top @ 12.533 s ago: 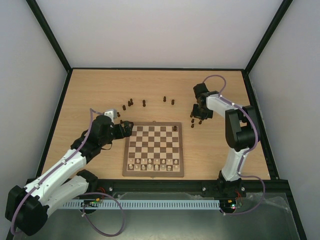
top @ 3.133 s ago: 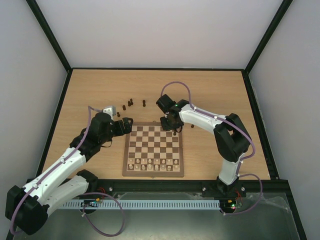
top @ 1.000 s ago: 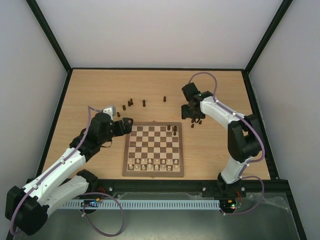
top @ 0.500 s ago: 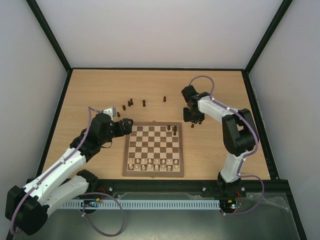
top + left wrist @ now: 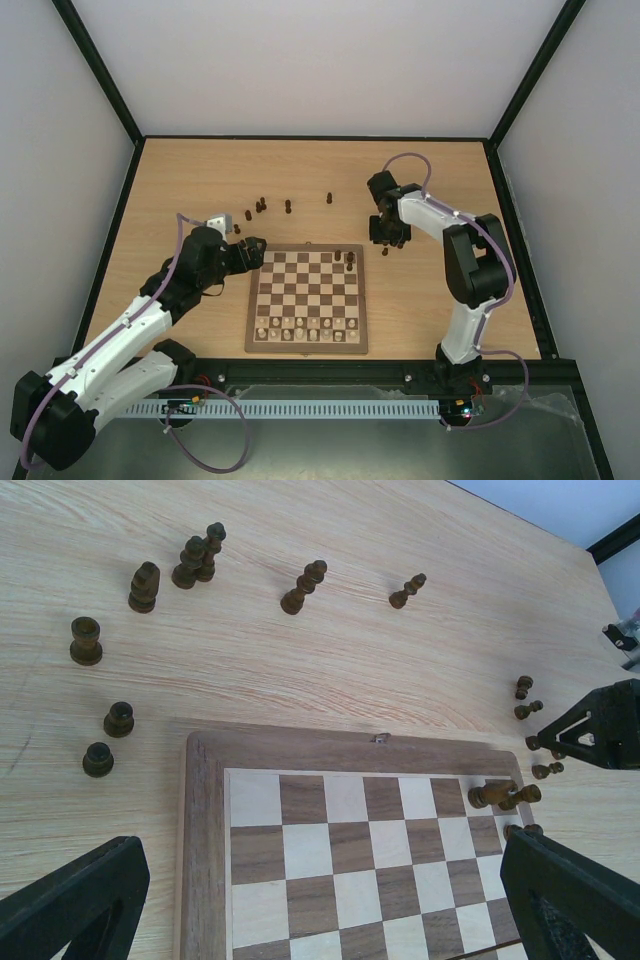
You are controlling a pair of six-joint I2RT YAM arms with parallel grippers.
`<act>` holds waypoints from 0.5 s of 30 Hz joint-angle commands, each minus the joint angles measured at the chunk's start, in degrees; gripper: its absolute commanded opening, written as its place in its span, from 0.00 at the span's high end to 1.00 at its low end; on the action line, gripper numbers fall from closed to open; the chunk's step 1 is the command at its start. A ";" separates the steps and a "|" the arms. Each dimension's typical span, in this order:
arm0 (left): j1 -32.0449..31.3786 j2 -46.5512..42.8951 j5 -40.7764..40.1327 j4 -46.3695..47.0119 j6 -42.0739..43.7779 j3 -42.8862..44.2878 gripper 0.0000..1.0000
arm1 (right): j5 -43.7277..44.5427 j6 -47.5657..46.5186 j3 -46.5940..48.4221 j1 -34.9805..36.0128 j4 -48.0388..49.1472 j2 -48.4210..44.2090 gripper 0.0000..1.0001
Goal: Set up the chess pieces on the board
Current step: Pick up the chess piece at the center of the board.
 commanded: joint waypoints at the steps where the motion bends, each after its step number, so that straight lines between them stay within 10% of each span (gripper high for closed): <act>1: -0.27 0.15 0.60 1.22 0.73 -0.50 0.01 | -0.40 -0.22 0.44 -0.49 -1.35 1.41 0.68; 15: -0.27 -0.12 0.60 1.22 0.72 -0.81 0.00 | 0.00 -0.14 0.88 -1.07 -1.22 1.78 0.78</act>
